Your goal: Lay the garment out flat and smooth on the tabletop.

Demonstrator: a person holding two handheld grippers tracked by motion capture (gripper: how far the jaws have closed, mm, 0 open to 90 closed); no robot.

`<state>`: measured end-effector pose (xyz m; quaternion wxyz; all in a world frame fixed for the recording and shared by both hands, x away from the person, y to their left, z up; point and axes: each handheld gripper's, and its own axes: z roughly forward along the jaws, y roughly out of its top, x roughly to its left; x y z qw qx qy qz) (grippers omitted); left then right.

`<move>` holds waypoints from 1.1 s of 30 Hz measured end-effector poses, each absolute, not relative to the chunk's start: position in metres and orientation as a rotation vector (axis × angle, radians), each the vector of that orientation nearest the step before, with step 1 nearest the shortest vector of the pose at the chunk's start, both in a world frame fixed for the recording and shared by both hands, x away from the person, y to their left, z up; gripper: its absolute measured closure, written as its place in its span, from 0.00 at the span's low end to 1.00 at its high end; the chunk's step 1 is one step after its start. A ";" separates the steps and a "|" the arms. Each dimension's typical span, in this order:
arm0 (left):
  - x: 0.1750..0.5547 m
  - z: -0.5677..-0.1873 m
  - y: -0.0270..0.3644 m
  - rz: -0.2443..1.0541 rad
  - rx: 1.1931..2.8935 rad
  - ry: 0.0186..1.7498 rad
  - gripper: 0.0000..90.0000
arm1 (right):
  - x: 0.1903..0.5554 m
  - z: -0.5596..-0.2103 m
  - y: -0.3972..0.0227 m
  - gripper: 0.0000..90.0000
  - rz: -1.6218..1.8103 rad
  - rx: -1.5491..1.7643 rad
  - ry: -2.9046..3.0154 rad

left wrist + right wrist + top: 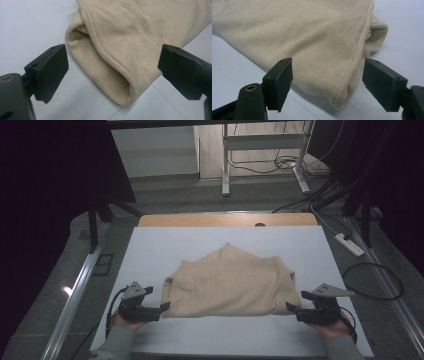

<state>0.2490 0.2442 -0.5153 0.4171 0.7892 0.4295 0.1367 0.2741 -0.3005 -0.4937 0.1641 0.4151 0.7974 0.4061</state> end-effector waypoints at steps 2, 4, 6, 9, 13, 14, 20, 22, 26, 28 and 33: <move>0.249 -0.516 0.245 0.341 1.976 1.080 0.11 | 0.274 -0.494 -0.301 0.27 1.159 1.183 2.276; 0.249 -0.515 0.246 0.340 1.966 1.083 0.11 | 0.274 -0.492 -0.302 0.28 1.164 1.190 2.271; 0.250 -0.515 0.246 0.341 1.965 1.079 0.11 | 0.272 -0.492 -0.302 0.29 1.160 1.190 2.269; 0.250 -0.515 0.246 0.347 1.968 1.080 0.11 | 0.272 -0.492 -0.303 0.29 1.164 1.194 2.264; 0.246 -0.512 0.247 0.355 1.963 1.068 0.11 | 0.270 -0.492 -0.298 0.29 1.146 1.173 2.276; 0.246 -0.512 0.247 0.354 1.966 1.063 0.11 | 0.270 -0.492 -0.297 0.29 1.141 1.171 2.277; 0.247 -0.513 0.246 0.349 1.969 1.059 0.11 | 0.272 -0.492 -0.299 0.29 1.141 1.177 2.271; 0.247 -0.513 0.246 0.347 1.966 1.059 0.11 | 0.272 -0.492 -0.299 0.29 1.142 1.177 2.272; 0.247 -0.513 0.245 0.344 1.972 1.061 0.11 | 0.271 -0.491 -0.298 0.30 1.140 1.169 2.270; 0.247 -0.513 0.245 0.348 1.974 1.058 0.11 | 0.271 -0.490 -0.298 0.30 1.147 1.171 2.262; 0.246 -0.513 0.245 0.351 1.973 1.052 0.11 | 0.270 -0.489 -0.296 0.30 1.145 1.162 2.269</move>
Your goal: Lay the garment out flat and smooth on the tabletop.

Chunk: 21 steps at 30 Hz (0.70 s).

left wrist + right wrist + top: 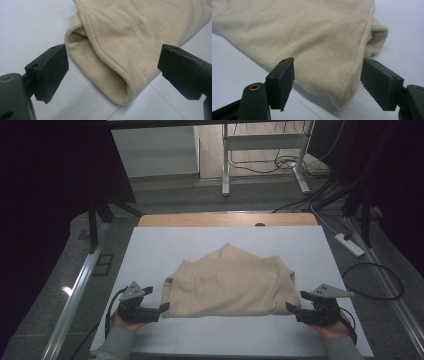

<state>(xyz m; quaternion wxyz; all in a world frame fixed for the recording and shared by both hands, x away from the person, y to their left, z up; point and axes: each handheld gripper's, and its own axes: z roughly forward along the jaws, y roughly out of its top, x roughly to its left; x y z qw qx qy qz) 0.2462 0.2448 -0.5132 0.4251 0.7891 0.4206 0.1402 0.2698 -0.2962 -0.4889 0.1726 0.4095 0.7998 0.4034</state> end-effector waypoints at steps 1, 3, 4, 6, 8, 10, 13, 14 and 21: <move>0.246 -0.514 0.245 0.349 1.974 1.051 0.11 | 0.270 -0.488 -0.295 0.30 1.145 1.159 2.270; 0.247 -0.514 0.245 0.347 1.976 1.051 0.11 | 0.270 -0.487 -0.294 0.30 1.143 1.158 2.272; 0.247 -0.515 0.245 0.345 1.977 1.049 0.11 | 0.271 -0.483 -0.292 0.30 1.151 1.153 2.275; 0.247 -0.514 0.245 0.348 1.976 1.046 0.11 | 0.273 -0.479 -0.289 0.30 1.159 1.147 2.279; 0.247 -0.514 0.245 0.347 1.975 1.043 0.11 | 0.274 -0.473 -0.284 0.30 1.150 1.137 2.279; 0.247 -0.514 0.245 0.348 1.976 1.043 0.11 | 0.275 -0.465 -0.278 0.30 1.149 1.116 2.286; 0.247 -0.514 0.244 0.347 1.978 1.043 0.11 | 0.276 -0.461 -0.274 0.30 1.153 1.096 2.288; 0.247 -0.514 0.244 0.348 1.979 1.044 0.11 | 0.278 -0.455 -0.270 0.30 1.162 1.078 2.297; 0.248 -0.515 0.243 0.348 1.986 1.044 0.11 | 0.283 -0.446 -0.260 0.30 1.160 1.035 2.320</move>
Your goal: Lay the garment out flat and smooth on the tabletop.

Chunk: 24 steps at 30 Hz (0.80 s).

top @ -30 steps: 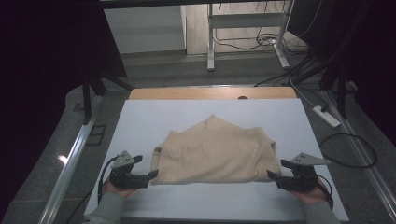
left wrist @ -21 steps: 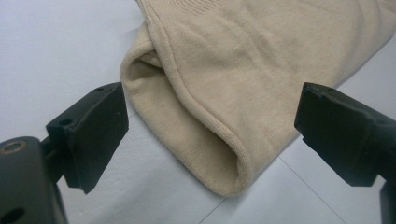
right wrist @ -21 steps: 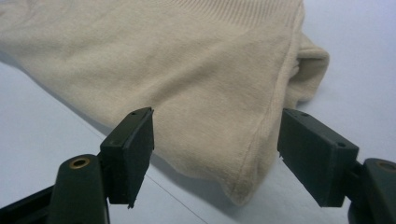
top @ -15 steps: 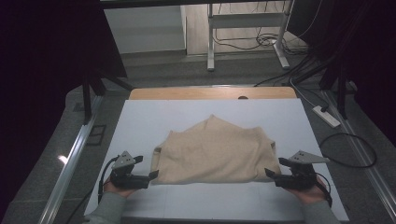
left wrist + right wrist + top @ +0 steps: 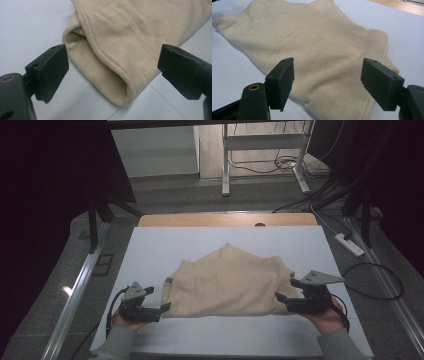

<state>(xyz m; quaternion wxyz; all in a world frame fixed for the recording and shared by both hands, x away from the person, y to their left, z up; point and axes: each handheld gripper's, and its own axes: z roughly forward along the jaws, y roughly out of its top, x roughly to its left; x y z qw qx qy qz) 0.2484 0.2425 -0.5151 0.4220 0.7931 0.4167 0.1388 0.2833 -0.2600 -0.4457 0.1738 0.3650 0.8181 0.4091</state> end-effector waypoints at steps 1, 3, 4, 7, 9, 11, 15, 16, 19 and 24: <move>0.249 -0.515 0.243 0.347 1.987 1.045 0.11 | 0.285 -0.445 -0.258 0.30 1.156 1.029 2.325; 0.249 -0.516 0.243 0.347 1.989 1.045 0.11 | 0.288 -0.445 -0.254 0.30 1.141 1.022 2.342; 0.249 -0.515 0.243 0.347 1.987 1.044 0.11 | 0.291 -0.445 -0.250 0.30 1.128 1.012 2.355; 0.248 -0.515 0.243 0.349 1.984 1.043 0.11 | 0.295 -0.445 -0.246 0.30 1.113 1.000 2.367; 0.248 -0.515 0.243 0.351 1.985 1.041 0.11 | 0.299 -0.444 -0.241 0.30 1.094 0.988 2.380; 0.249 -0.515 0.243 0.349 1.988 1.042 0.11 | 0.307 -0.444 -0.234 0.30 1.064 0.980 2.401; 0.249 -0.515 0.243 0.350 1.987 1.043 0.11 | 0.315 -0.445 -0.229 0.30 1.045 0.978 2.411; 0.249 -0.515 0.243 0.350 1.985 1.043 0.11 | 0.323 -0.444 -0.224 0.30 1.035 0.979 2.416; 0.249 -0.515 0.243 0.350 1.985 1.044 0.11 | 0.329 -0.444 -0.221 0.30 1.028 0.976 2.420; 0.249 -0.515 0.243 0.349 1.982 1.042 0.11 | 0.360 -0.443 -0.214 0.30 0.977 1.017 2.422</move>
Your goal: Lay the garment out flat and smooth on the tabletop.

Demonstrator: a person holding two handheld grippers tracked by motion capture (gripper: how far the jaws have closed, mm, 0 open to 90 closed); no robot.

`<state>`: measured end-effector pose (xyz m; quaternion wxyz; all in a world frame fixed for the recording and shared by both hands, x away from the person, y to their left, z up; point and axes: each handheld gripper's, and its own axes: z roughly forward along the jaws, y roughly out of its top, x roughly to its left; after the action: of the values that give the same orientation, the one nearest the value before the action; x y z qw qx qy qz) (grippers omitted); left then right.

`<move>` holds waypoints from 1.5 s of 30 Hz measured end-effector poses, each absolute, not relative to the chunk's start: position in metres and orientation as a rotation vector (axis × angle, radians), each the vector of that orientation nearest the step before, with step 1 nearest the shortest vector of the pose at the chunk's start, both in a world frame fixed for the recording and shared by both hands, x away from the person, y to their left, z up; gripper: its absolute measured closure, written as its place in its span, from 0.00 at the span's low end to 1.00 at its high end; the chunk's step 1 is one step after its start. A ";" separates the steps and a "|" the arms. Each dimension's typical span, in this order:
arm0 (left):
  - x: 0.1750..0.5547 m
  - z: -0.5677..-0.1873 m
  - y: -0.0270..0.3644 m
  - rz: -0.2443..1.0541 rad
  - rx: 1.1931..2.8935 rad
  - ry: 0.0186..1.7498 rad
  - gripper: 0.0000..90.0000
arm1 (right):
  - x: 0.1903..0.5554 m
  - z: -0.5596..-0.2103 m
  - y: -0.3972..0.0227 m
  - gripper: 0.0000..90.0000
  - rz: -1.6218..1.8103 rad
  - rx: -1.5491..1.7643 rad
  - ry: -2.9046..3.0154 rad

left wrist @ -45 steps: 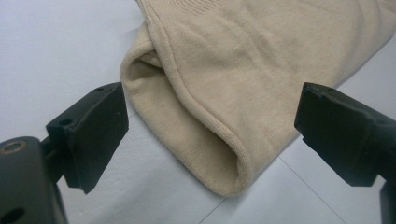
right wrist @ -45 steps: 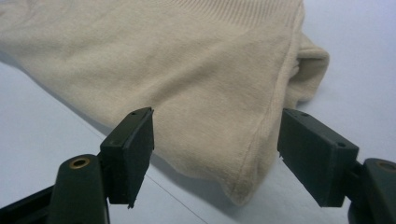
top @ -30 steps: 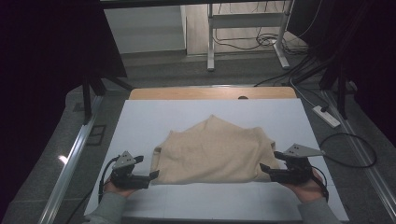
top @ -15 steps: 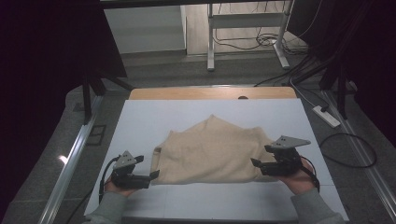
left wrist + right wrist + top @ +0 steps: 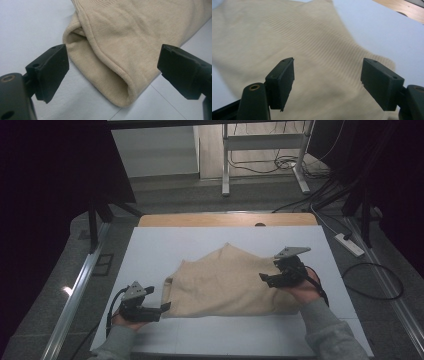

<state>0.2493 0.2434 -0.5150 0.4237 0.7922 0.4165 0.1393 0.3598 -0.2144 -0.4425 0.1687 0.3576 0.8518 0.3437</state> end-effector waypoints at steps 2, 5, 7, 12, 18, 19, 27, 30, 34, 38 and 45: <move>0.249 -0.515 0.244 0.348 1.981 1.042 0.11 | 0.366 -0.443 -0.215 0.30 0.963 1.025 2.423; 0.250 -0.515 0.244 0.345 1.981 1.042 0.12 | 0.392 -0.449 -0.219 0.30 0.916 1.071 2.414; 0.250 -0.515 0.244 0.346 1.981 1.041 0.12 | 0.402 -0.451 -0.221 0.30 0.905 1.093 2.423; 0.250 -0.516 0.244 0.344 1.985 1.041 0.12 | 0.421 -0.454 -0.224 0.30 0.869 1.134 2.442; 0.250 -0.516 0.244 0.344 1.984 1.041 0.12 | 0.440 -0.464 -0.227 0.29 0.805 1.181 2.476; 0.250 -0.516 0.244 0.343 1.984 1.041 0.12 | 0.440 -0.464 -0.227 0.29 0.805 1.181 2.476; 0.250 -0.516 0.244 0.343 1.985 1.041 0.12 | 0.445 -0.478 -0.231 0.49 0.714 1.191 2.543; 0.250 -0.516 0.244 0.343 1.988 1.039 0.12 | 0.442 -0.474 -0.226 0.68 0.701 1.121 2.564; 0.250 -0.516 0.244 0.344 1.987 1.041 0.12 | 0.434 -0.467 -0.219 0.85 0.672 1.011 2.551; 0.250 -0.516 0.244 0.346 1.986 1.041 0.12 | 0.426 -0.459 -0.214 0.87 0.683 0.951 2.548; 0.250 -0.516 0.245 0.353 1.979 1.044 0.12 | 0.404 -0.446 -0.217 0.88 0.804 0.923 2.553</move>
<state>0.2500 0.2453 -0.5156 0.4243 0.7912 0.4173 0.1410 0.4036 -0.2165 -0.4464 0.1543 0.3220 0.8909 0.2806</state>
